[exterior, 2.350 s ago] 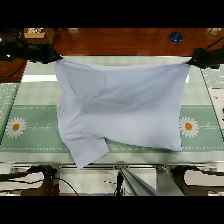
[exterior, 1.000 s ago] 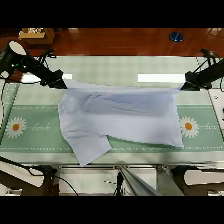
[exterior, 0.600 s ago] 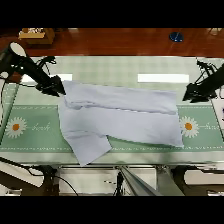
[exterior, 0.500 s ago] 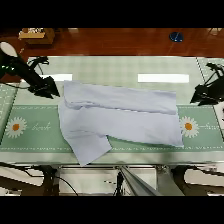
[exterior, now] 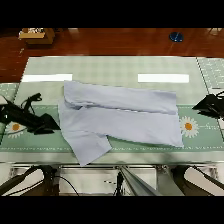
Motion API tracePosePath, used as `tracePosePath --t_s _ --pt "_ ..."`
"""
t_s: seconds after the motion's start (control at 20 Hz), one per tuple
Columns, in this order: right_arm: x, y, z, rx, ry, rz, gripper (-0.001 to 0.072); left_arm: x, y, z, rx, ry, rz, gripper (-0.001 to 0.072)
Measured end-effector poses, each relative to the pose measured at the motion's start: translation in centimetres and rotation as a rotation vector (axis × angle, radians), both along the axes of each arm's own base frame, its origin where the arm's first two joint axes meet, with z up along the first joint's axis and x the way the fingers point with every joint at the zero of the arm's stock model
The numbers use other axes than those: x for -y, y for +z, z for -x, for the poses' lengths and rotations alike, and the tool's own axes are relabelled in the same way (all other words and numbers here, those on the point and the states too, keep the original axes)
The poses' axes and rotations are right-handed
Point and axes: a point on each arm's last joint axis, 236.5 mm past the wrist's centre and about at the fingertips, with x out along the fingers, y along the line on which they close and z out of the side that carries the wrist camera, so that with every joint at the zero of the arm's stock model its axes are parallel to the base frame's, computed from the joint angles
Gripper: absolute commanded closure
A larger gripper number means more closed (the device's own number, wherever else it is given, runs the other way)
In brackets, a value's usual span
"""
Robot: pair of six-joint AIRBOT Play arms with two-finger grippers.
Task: Fold the shirts.
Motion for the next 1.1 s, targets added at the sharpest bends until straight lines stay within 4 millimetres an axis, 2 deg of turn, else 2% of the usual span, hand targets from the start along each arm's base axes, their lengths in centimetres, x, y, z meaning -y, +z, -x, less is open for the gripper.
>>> tracePosePath --t_s 0.1,0.25,0.4,0.6,0.65,0.75,0.8,0.95,1.1 --pt "-0.4 0.0 0.0 0.026 -0.01 -0.012 0.0259 0.8 -1.4 1.8 -0.006 0.017 0.022 0.0195" --pt "-0.9 0.2 0.0 0.05 -0.015 -0.024 0.026 1.3 -3.2 2.8 0.002 0.048 0.021 0.0194" --pt "-1.0 0.3 -0.1 0.062 -0.019 -0.03 0.026 1.6 -4.2 2.0 0.04 0.092 0.014 0.0194" --pt "-1.0 0.3 -0.3 0.073 -0.022 -0.028 0.026 3.2 -4.8 0.4 0.079 0.127 0.037 0.0199" --pt "-1.0 0.3 -0.3 0.075 -0.023 -0.027 0.026 3.8 -5.1 0.4 0.078 0.112 0.04 0.0234" --pt "-1.0 0.3 -0.3 0.074 -0.027 -0.029 0.026 4.8 -6.0 0.2 0.082 0.085 0.029 0.0651" --pt "-1.1 0.4 -0.3 0.073 -0.026 -0.03 0.026 5.3 -6.5 0.4 0.077 0.06 0.023 0.0687" --pt "-1.4 0.3 0.4 0.047 -0.018 -0.044 0.0259 6.7 -6.8 1.0 0.05 0.025 0.043 0.0687" --pt "-0.2 -0.6 2.7 -0.047 -0.025 -0.013 0.0239 6.9 -6.9 1.2 0.036 0.028 0.051 0.0687"
